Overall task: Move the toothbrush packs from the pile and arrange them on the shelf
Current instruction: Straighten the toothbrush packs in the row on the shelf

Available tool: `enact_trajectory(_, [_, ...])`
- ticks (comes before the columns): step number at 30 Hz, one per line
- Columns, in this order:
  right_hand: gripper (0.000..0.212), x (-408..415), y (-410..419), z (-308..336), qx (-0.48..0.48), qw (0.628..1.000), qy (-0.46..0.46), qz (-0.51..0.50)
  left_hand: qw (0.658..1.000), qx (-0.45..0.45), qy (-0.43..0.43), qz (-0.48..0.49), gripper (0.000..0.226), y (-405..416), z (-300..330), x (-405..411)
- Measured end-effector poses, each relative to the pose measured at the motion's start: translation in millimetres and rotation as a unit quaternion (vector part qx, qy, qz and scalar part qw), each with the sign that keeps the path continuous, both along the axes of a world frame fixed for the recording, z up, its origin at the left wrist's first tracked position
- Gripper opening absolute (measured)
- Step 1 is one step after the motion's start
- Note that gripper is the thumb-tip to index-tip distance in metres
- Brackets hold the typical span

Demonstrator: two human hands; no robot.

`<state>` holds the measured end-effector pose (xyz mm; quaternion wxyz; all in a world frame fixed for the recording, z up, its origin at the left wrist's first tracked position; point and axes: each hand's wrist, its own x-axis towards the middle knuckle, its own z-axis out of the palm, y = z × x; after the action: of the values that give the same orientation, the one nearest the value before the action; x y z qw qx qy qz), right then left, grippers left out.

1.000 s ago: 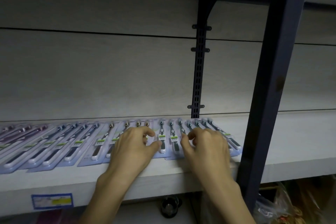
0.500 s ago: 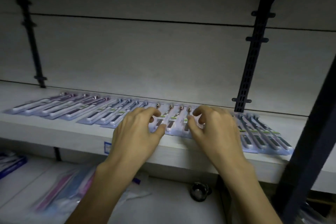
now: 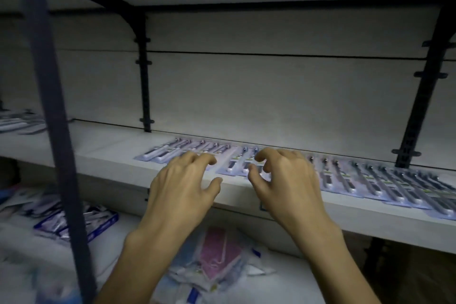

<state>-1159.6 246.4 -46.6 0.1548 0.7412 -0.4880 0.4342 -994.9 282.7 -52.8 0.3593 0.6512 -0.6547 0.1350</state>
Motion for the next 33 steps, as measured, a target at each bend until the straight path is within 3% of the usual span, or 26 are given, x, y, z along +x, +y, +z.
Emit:
enact_trajectory(15, [0.023, 288, 51, -20, 0.022, 0.986, 0.029, 0.162, 0.992, -0.012, -0.017, 0.128, 0.035, 93, -19, 267])
enact_trajectory(24, [0.028, 419, 21, -27, 0.044, 0.976, 0.058, 0.204, 0.982, 0.006, -0.032, 0.188, 0.032, 69, -38, 398])
enact_trajectory(33, [0.030, 567, -41, -20, 0.073, 0.972, 0.034, 0.218, 0.981, 0.014, -0.056, 0.183, 0.032, 8, -28, 540])
